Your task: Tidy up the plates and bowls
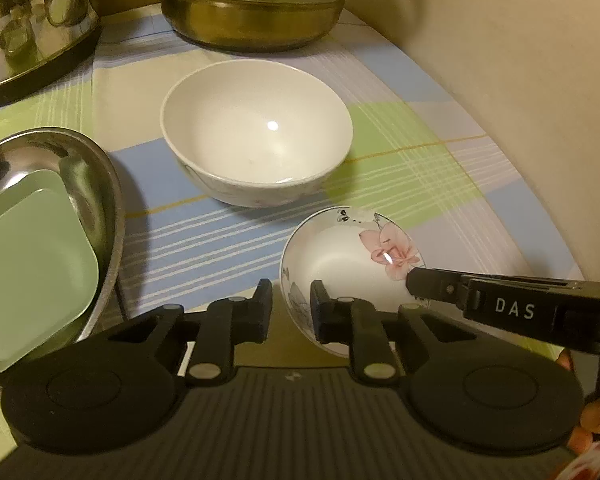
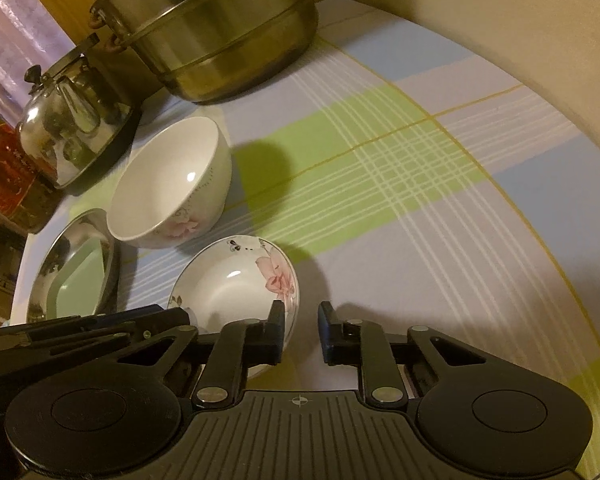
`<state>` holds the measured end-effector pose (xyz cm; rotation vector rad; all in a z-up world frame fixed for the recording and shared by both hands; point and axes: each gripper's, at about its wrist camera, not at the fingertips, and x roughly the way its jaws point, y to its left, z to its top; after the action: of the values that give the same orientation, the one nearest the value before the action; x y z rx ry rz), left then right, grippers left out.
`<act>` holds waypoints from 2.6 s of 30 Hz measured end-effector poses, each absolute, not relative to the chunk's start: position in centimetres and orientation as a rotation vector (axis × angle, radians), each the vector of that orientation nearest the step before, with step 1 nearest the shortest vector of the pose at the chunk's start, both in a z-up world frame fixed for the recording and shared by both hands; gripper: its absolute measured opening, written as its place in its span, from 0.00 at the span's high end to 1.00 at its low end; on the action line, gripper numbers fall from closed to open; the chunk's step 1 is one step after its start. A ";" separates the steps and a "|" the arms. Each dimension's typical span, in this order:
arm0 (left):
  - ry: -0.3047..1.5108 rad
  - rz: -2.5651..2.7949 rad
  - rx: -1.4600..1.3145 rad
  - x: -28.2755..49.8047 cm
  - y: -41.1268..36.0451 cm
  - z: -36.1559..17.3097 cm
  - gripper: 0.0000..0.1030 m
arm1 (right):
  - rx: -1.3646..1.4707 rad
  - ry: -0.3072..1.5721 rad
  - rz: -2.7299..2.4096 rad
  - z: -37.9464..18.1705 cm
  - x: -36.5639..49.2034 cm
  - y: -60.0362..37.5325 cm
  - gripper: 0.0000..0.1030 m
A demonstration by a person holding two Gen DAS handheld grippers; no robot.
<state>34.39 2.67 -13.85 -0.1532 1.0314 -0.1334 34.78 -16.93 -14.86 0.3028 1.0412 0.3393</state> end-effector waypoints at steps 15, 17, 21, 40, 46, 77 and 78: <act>1.017 -0.119 -0.185 33.1 4.1 -12.9 0.90 | 0.305 1.060 0.386 -13.3 34.2 -15.8 0.95; 1.006 -0.108 -0.199 32.5 4.7 -12.3 0.90 | 0.303 1.058 0.405 -12.9 33.8 -15.4 0.95; 0.986 -0.082 -0.221 31.1 6.2 -11.3 0.90 | 0.287 1.059 0.449 -12.0 33.3 -14.0 0.94; 0.899 0.156 -0.331 26.3 16.3 -8.8 0.90 | 0.166 1.048 0.694 -10.1 32.9 -2.8 0.94; 0.899 0.212 -0.342 26.6 18.9 -9.4 0.90 | 0.131 1.055 0.735 -10.8 33.7 0.7 0.94; 0.951 0.248 -0.325 30.6 23.3 -13.6 0.89 | 0.082 1.096 0.672 -14.7 37.3 6.7 0.94; 0.947 0.250 -0.319 30.7 23.2 -13.5 0.89 | 0.088 1.095 0.665 -14.7 37.4 6.6 0.94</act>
<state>30.72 23.19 -13.47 -0.3192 0.9474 0.2503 37.41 6.57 -14.67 0.0879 1.0946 0.6651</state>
